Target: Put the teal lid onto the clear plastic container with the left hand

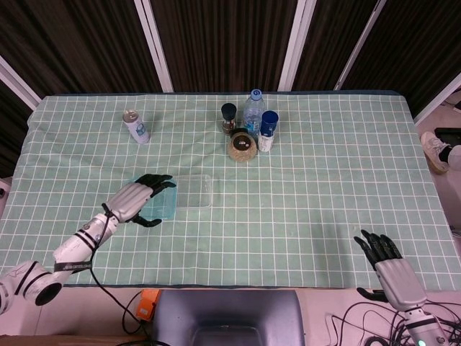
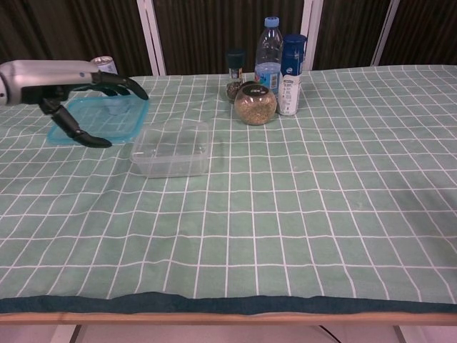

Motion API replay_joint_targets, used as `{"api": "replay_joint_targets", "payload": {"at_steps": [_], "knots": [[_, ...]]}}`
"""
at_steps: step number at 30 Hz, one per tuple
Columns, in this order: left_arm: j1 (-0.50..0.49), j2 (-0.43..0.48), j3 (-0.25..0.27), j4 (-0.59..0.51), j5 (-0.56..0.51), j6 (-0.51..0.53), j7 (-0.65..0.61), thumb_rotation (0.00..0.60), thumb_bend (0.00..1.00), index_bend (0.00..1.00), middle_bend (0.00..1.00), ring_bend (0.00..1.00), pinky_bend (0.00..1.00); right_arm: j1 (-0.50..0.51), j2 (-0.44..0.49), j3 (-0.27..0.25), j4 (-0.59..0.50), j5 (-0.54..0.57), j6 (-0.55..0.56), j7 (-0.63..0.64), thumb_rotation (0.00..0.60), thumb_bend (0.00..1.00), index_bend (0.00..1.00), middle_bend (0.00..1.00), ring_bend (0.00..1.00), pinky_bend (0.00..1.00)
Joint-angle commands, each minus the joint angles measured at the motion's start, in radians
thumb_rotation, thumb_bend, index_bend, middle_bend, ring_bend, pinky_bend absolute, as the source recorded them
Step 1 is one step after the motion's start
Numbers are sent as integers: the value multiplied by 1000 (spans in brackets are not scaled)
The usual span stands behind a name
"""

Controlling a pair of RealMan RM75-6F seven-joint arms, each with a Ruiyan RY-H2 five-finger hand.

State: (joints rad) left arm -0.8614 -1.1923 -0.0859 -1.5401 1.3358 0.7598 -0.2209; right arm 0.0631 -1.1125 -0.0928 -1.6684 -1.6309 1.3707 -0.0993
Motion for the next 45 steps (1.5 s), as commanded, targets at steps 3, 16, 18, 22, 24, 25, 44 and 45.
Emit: {"api": "replay_joint_targets", "payload": {"at_steps": [3,16,18,22,24,25,44,45], "knots": [[-88,-84,-64,31,-157,-93,136,600,279,166,218,743,820,8,10,3,3,11,-14,26,600,189,0,0,0,0],[-222,-202,-94,132,-515,-164,321,600,277,168,232,750,825,26,29,3,10,19,-41,85,600,189,0,0,0,0],[-243,-217,-90,152,-579,-168,342,600,277,167,233,750,825,28,31,3,10,20,-44,92,600,189,0,0,0,0],[-286,-240,-85,164,-723,-153,387,600,278,167,237,750,825,32,36,2,11,20,-49,105,600,189,0,0,0,0],[-309,-252,-75,162,-779,-130,423,600,277,167,239,750,825,33,39,1,11,17,-47,113,600,189,0,0,0,0],[-317,-258,-68,162,-799,-115,441,600,277,167,239,750,825,33,41,0,11,14,-46,116,600,189,0,0,0,0],[-356,-334,-46,157,-908,-37,587,600,278,167,239,749,824,26,55,-11,17,-11,-22,150,600,189,0,0,0,0],[-355,-332,-46,155,-906,-40,587,600,279,167,239,749,824,25,55,-11,17,-11,-21,149,600,189,0,0,0,0]]}}
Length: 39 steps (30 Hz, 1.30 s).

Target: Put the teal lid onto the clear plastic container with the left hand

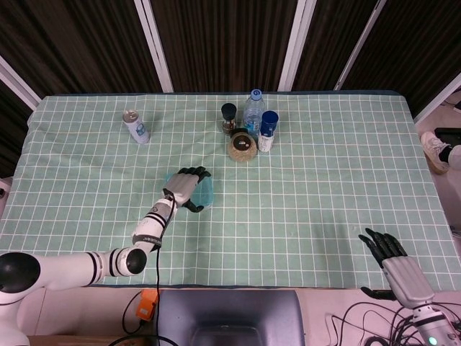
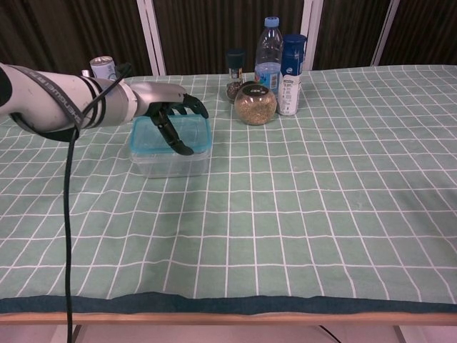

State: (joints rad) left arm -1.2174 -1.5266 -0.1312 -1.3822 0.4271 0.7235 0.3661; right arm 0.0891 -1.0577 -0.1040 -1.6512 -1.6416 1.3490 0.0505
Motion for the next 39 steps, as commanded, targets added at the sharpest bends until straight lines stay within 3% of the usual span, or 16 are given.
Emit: {"api": "replay_joint_targets", "payload": {"at_steps": [1,25,39], "knots": [[2,5,-1,-7,6,-8,0,600,279,167,239,749,824,-1,0,0,0,0,1,-1,600,189,0,0,0,0],[29,3,5,38,159,-102,-56,600,278,164,240,747,818,-7,-6,-1,-6,2,8,-25,600,189,0,0,0,0],[25,18,23,50,189,-126,-66,600,277,165,242,747,818,-9,-5,1,-6,5,10,-27,600,190,0,0,0,0]]}}
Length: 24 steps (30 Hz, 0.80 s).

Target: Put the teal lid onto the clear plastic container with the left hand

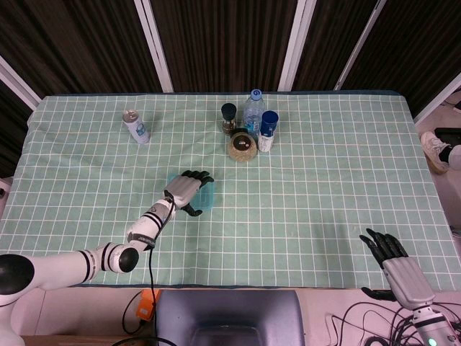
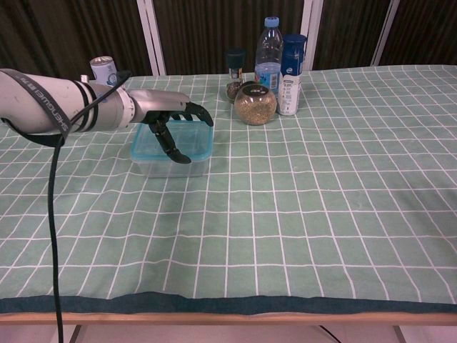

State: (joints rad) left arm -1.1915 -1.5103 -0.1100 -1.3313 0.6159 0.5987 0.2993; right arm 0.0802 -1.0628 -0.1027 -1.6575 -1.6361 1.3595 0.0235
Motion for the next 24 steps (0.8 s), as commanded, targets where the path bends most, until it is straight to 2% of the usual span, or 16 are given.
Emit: {"api": "replay_joint_targets", "payload": {"at_steps": [1,24], "knots": [[-2,3,3,-1,-1,-2,1,600,276,166,243,746,818,0,0,0,0,-1,0,0,600,190,0,0,0,0],[-25,5,28,17,-23,-33,-12,600,277,166,243,747,818,-2,-1,1,-1,0,2,-4,600,189,0,0,0,0]]}}
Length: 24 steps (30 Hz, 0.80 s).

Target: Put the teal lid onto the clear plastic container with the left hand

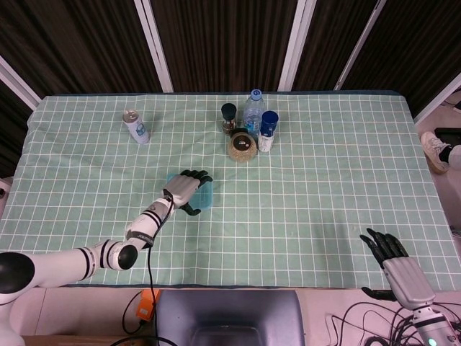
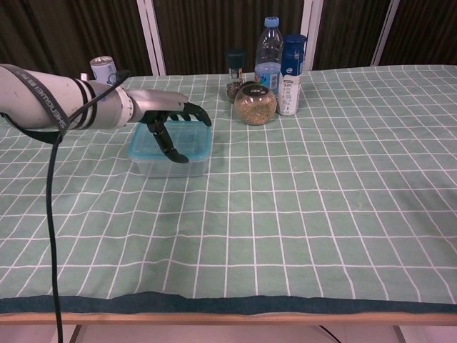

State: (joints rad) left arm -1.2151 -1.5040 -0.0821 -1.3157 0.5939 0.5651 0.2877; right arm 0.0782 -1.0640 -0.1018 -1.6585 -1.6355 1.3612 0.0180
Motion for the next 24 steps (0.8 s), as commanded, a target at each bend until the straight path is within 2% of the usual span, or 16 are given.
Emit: {"api": "replay_joint_targets", "payload": {"at_steps": [1,24], "knots": [[-3,-2,1,2,-1,1,0,600,277,166,243,747,818,0,1,0,0,0,1,2,600,189,0,0,0,0],[-30,3,22,-18,-44,21,26,600,278,167,249,747,820,-1,4,0,0,-2,3,7,600,189,0,0,0,0]]}}
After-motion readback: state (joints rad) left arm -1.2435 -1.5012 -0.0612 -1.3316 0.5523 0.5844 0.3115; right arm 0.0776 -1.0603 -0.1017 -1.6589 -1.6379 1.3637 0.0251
